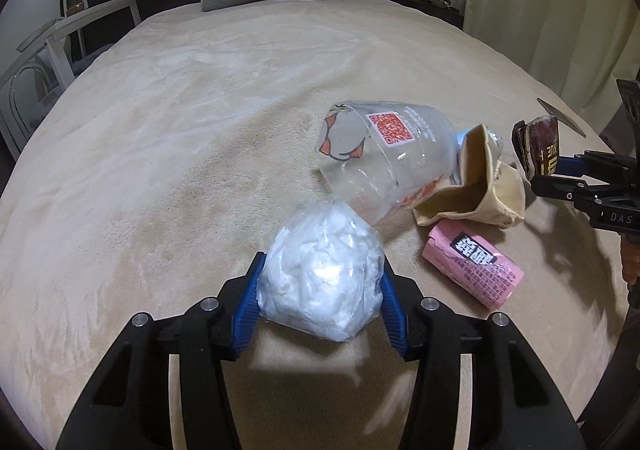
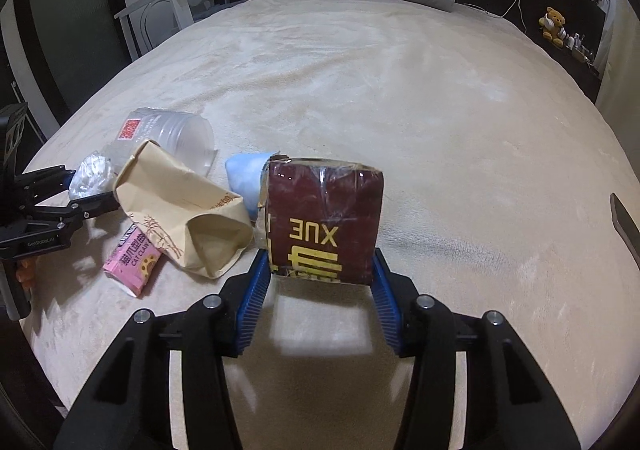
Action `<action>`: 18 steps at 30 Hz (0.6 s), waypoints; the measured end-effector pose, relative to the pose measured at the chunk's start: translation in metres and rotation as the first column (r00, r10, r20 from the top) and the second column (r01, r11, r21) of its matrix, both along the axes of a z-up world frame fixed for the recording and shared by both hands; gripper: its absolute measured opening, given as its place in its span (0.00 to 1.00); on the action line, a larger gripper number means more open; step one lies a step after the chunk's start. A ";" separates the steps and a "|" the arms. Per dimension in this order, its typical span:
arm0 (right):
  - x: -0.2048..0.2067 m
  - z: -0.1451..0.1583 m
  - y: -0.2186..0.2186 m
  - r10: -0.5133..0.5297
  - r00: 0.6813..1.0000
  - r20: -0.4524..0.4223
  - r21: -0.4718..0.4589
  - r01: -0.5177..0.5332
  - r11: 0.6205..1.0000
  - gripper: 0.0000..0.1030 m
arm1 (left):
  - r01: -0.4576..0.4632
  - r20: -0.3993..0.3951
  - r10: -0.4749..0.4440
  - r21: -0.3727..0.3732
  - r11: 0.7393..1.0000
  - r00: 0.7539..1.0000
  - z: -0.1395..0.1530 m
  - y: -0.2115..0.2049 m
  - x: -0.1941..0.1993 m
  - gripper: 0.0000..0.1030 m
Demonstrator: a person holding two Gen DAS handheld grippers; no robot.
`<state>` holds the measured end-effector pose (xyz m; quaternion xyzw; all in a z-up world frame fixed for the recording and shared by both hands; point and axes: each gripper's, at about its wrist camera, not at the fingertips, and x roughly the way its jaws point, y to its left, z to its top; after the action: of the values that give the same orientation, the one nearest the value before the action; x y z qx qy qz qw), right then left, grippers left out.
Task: Collect trash
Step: 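Carry the white ball and brown XUE wrapper down over the clear trash bag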
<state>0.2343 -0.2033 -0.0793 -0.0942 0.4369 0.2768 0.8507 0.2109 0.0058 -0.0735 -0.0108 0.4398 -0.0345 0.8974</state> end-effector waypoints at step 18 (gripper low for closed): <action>-0.096 0.036 -0.008 0.039 0.997 0.064 0.078 -0.044 0.996 0.49 | -0.002 0.071 0.003 -0.015 1.000 0.998 0.028 -0.010 -0.094 0.49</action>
<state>0.1380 -0.2117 -0.0429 -0.0779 0.3966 0.3084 0.8611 0.1165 -0.0046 -0.0453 -0.0168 0.4076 -0.0369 0.9123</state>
